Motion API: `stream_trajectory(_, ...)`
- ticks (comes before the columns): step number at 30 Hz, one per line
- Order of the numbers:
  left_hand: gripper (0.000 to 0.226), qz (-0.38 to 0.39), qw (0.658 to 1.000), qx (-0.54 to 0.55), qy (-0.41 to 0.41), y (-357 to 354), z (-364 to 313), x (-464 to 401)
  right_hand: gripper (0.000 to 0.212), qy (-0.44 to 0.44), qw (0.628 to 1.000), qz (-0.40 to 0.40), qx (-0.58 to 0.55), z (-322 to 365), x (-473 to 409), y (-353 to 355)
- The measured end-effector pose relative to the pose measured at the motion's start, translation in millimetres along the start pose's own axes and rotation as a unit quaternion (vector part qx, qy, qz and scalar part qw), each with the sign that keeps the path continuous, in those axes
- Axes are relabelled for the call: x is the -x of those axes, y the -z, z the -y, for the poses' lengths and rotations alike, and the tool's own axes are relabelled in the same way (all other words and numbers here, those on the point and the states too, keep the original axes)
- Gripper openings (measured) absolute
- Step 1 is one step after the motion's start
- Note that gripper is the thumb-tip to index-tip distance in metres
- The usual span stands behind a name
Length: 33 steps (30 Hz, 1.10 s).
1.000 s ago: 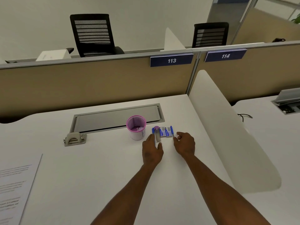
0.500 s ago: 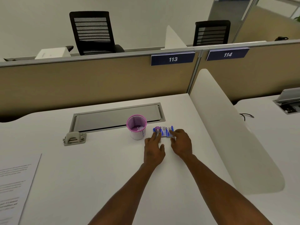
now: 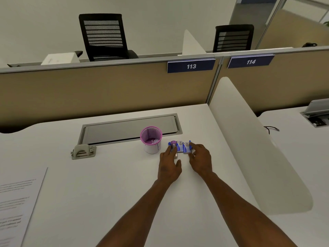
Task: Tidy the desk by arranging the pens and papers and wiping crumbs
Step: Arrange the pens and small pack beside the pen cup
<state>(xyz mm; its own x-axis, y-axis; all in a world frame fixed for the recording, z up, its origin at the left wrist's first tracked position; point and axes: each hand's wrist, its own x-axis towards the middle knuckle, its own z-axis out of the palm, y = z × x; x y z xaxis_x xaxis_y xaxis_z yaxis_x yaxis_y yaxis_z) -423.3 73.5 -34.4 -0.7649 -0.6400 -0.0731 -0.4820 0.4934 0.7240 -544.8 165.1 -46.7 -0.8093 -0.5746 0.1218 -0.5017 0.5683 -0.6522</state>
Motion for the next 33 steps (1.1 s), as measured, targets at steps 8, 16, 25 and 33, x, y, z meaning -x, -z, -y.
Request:
stream_trajectory(8,0.071,-0.004,1.000,0.013,0.003,0,3,0,0.037,-0.015,1.000,-0.004,-0.001,-1,-1,-1)
stream_trajectory(16,0.075,0.001,1.000,0.019,0.020,2,1,2,0.038,-0.043,0.998,-0.033,-0.023,3,4,2)
stream_trajectory(25,0.075,-0.002,0.999,0.012,0.033,15,-8,33,0.030,-0.084,0.981,-0.156,-0.074,28,34,11)
stream_trajectory(33,0.064,-0.062,0.997,0.031,-0.020,37,1,100,0.046,0.021,0.994,-0.110,0.006,59,100,-1)
